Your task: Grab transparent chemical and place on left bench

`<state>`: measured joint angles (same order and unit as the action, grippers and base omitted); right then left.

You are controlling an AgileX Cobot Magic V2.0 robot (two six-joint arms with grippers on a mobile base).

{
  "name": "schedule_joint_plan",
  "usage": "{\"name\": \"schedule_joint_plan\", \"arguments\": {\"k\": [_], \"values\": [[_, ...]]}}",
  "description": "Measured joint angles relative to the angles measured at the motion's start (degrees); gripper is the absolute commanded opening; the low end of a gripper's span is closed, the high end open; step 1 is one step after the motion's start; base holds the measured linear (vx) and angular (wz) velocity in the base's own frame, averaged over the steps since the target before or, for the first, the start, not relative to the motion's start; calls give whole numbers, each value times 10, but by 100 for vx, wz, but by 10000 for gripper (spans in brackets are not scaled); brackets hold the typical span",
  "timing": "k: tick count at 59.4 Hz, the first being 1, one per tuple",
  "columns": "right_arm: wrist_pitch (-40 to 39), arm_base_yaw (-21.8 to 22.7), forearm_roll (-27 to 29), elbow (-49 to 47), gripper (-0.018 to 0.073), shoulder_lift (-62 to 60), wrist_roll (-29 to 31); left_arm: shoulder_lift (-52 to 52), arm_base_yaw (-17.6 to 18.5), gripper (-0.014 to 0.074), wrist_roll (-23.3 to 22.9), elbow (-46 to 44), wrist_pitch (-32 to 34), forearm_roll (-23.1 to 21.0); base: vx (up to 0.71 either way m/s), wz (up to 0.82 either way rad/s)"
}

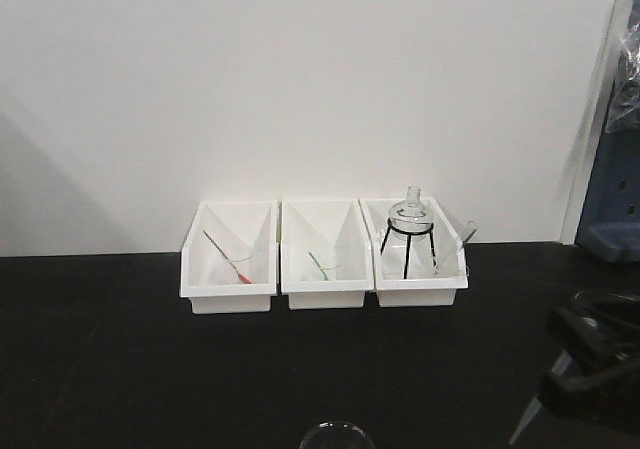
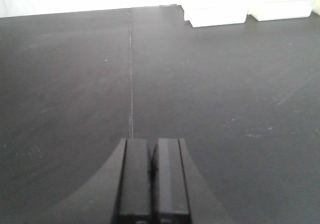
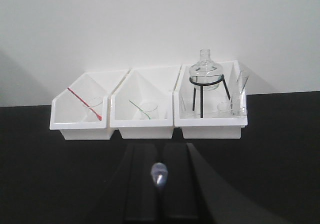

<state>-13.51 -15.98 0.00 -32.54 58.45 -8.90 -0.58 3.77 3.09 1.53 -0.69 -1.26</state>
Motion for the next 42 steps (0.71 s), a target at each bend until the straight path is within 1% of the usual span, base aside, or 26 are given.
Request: {"name": "schedule_joint_plan", "arguments": {"k": [4,7,9,10,11,13,14,16,19,24,27,29,35,42], "values": [[-29,0,-53,-21,0,51,-39,0,0,-4,0,0,0,0,0,0],[-51,0,-103,-38,0,91,-84,0,0,-4,0,0,0,0,0,0],[-76,0,-144,-49,0,113,-132,0,0,-4,0,0,0,0,0,0],[-85,0,-152,-52,0,122,-140,0,0,-4,0,0,0,0,0,0],[-98,0,-188,-62,0,134,-174,0,0,-4,0,0,0,0,0,0],[-122,0,-236,-74,0,155,-215,0,0,-4,0,0,0,0,0,0],[-131,0,-256,-79,0,163,-223,0,0,-4,0,0,0,0,0,0],[-155,0,-304,-92,0,182,-268,0,0,-4,0,0,0,0,0,0],[-181,0,-368,-110,0,208,-317,0,0,-4,0,0,0,0,0,0],[-219,0,-456,-137,0,246,-387,0,0,-4,0,0,0,0,0,0],[-234,0,-498,-146,0,267,-415,0,0,-4,0,0,0,0,0,0],[-245,0,-518,-150,0,278,-426,0,0,-4,0,0,0,0,0,0],[-271,0,-553,-153,0,301,-446,0,0,-4,0,0,0,0,0,0],[-285,0,-569,-154,0,318,-468,0,0,-4,0,0,0,0,0,0]]}}
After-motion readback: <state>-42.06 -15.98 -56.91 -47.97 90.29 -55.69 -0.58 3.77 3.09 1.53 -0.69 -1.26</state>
